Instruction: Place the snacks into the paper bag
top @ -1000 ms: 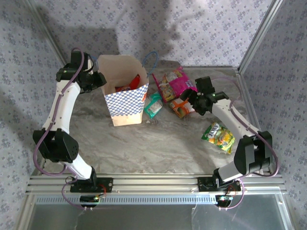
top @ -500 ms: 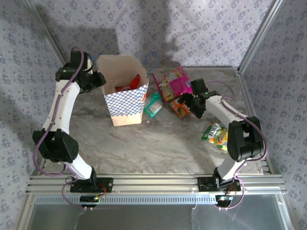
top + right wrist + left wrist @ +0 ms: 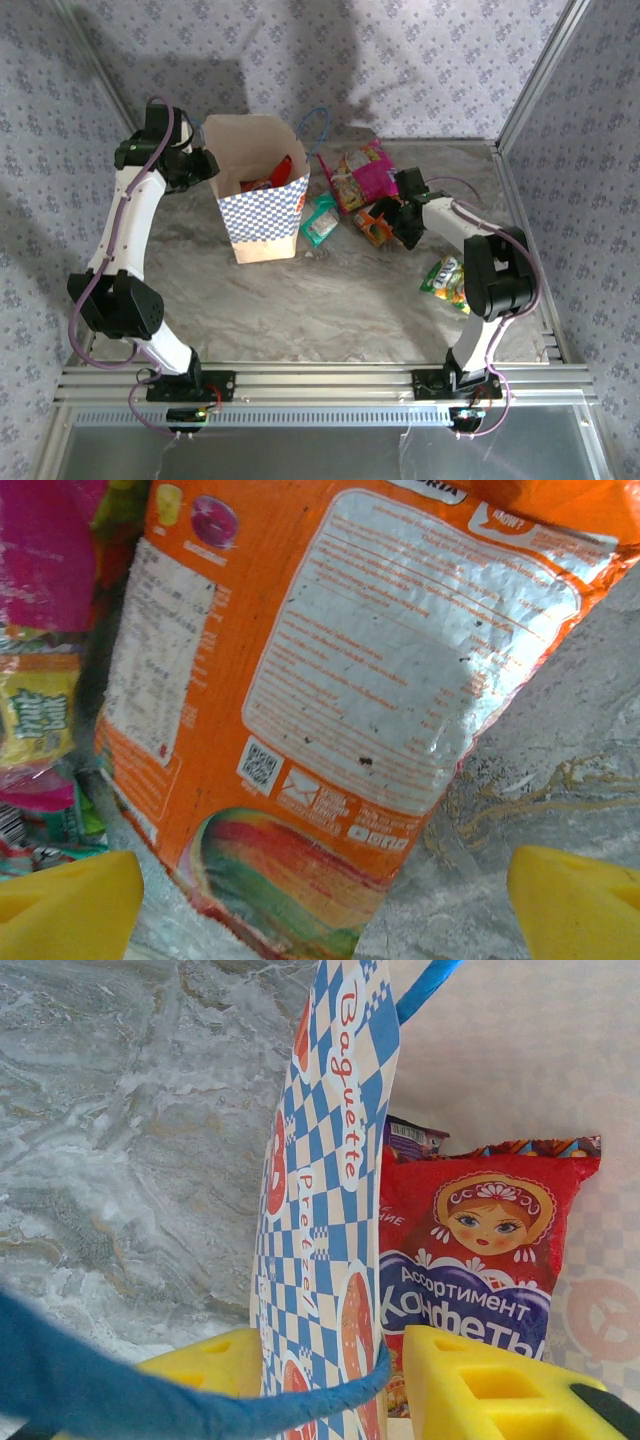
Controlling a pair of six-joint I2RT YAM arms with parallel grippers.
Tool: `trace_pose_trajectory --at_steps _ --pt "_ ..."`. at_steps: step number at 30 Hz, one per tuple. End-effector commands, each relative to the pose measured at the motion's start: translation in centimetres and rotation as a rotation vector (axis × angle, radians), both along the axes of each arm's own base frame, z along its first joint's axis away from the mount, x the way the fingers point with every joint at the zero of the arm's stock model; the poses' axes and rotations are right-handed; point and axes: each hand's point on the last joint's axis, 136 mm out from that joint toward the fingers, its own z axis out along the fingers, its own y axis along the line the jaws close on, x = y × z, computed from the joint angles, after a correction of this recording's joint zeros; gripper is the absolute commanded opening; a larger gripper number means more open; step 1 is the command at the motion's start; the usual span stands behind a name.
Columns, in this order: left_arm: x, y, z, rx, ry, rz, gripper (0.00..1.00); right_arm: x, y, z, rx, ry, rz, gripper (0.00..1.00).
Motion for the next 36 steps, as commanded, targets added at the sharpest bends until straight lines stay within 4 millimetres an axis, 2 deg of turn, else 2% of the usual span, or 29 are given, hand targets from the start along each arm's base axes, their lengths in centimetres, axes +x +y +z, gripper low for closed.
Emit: trace_pose_trajectory --at_steps 1,12,24,36 --pt "-0.1 0.0 0.5 0.026 -0.002 -0.010 0.41 0.1 -0.2 -1.2 0.007 0.031 -0.025 0.95" --pt "0.2 0.1 0.4 0.026 -0.005 -0.002 0.41 0.9 -0.6 -2.6 0.008 0.051 -0.039 0.95" --pt "0.4 0.2 0.1 0.032 0.000 0.006 0.41 2.4 0.0 -2.7 0.032 0.040 -0.025 0.88" --pt "0.4 0.3 -0.1 0.036 0.007 0.005 0.41 2.7 0.3 -3.1 0.037 0.055 -0.016 0.56"
